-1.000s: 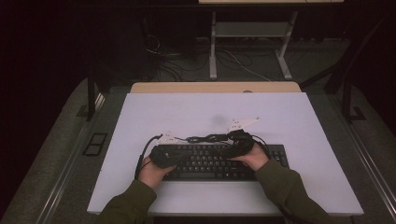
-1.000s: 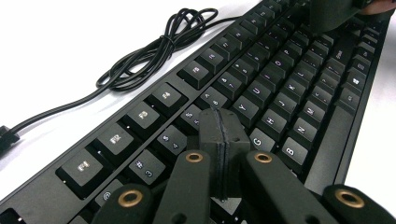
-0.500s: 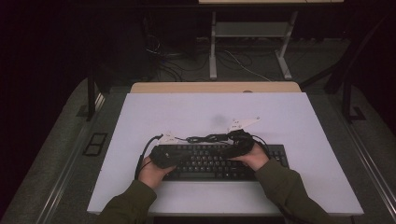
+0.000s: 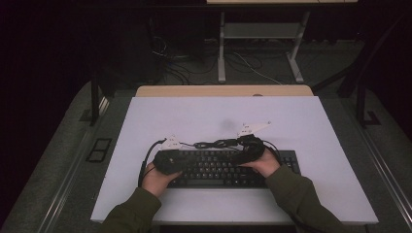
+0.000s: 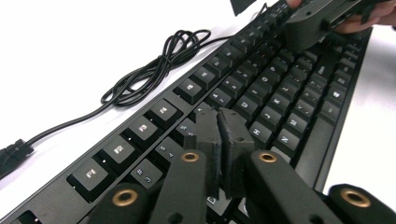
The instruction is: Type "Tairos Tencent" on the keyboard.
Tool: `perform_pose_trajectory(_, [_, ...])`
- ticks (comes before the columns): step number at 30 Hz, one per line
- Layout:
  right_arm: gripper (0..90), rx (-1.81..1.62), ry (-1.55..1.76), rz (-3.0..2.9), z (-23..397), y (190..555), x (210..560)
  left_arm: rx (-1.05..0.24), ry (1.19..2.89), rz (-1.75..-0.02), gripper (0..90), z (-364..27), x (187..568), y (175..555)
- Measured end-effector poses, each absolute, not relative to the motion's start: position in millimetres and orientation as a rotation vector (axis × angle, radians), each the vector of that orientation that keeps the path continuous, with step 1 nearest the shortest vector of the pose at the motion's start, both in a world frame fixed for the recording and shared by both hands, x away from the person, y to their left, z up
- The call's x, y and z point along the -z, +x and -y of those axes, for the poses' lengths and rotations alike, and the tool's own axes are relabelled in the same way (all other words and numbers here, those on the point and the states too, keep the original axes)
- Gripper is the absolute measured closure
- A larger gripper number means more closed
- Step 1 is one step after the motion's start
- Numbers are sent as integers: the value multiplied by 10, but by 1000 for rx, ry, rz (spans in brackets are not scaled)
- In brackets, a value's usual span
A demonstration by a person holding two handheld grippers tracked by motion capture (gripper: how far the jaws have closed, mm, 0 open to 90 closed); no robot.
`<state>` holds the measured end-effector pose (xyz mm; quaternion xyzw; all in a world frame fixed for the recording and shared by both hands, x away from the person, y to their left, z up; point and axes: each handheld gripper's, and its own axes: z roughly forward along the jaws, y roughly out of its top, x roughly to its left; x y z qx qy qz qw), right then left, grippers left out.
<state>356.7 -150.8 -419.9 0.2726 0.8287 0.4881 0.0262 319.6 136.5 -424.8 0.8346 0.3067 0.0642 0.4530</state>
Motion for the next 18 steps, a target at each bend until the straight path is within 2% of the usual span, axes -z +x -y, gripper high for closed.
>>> perform_pose_trajectory(4, [298, -1509, 843, -2559, 1511, 3565, 4191, -161, 2048, -750, 800, -1386, 4229, 3165])
perform_pose_trajectory(10, [305, -1513, 839, -2558, 1513, 3557, 4183, -178, 2035, -747, 634, -1426, 4213, 3126])
perform_pose_trajectory(18, [405, -1492, 813, -2582, 1504, 3540, 4191, -197, 2017, -750, 396, -1501, 4233, 3108])
